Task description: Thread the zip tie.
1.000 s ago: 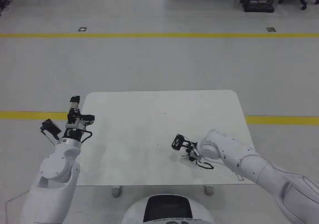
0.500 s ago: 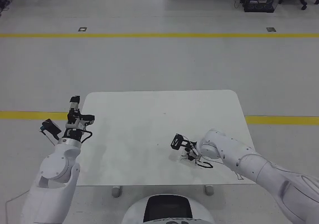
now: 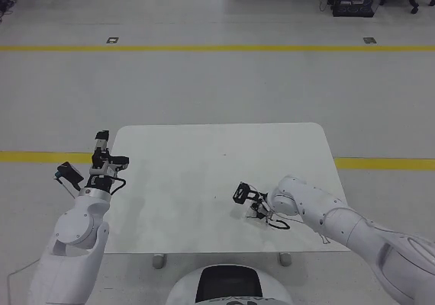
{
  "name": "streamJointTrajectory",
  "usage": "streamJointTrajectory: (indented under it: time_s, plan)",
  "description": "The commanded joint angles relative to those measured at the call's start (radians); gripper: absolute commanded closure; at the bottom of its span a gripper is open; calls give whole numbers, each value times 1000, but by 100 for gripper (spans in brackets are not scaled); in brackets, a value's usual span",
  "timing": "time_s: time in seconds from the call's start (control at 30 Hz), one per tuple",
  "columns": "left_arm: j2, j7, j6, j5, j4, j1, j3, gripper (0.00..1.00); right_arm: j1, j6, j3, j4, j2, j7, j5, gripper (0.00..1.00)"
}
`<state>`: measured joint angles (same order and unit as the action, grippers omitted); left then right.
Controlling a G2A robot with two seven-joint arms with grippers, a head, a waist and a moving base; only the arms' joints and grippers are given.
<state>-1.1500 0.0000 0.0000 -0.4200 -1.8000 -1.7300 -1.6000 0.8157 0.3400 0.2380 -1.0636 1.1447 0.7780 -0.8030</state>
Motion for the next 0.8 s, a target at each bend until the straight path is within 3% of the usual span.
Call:
streamJointTrajectory:
  time_s: [0.0, 0.23, 0.4, 0.63, 0.77]
  plan:
    - [0, 0, 0, 0, 0, 0, 0, 0, -4, 0, -5, 5, 2, 0, 5, 100]
    - [0, 0, 0, 0, 0, 0, 0, 0, -12, 0, -13, -10, -2, -4, 3, 100]
    - [0, 0, 0, 0, 0, 0, 0, 0, -9, 0, -3, -58, -23, -2, -14, 100]
    - [0, 0, 0, 0, 0, 0, 0, 0, 19, 0, 50, -153, -83, -1, -35, 100]
    - [0, 0, 0, 0, 0, 0, 0, 0, 52, 0, 94, -229, -134, -27, -34, 100]
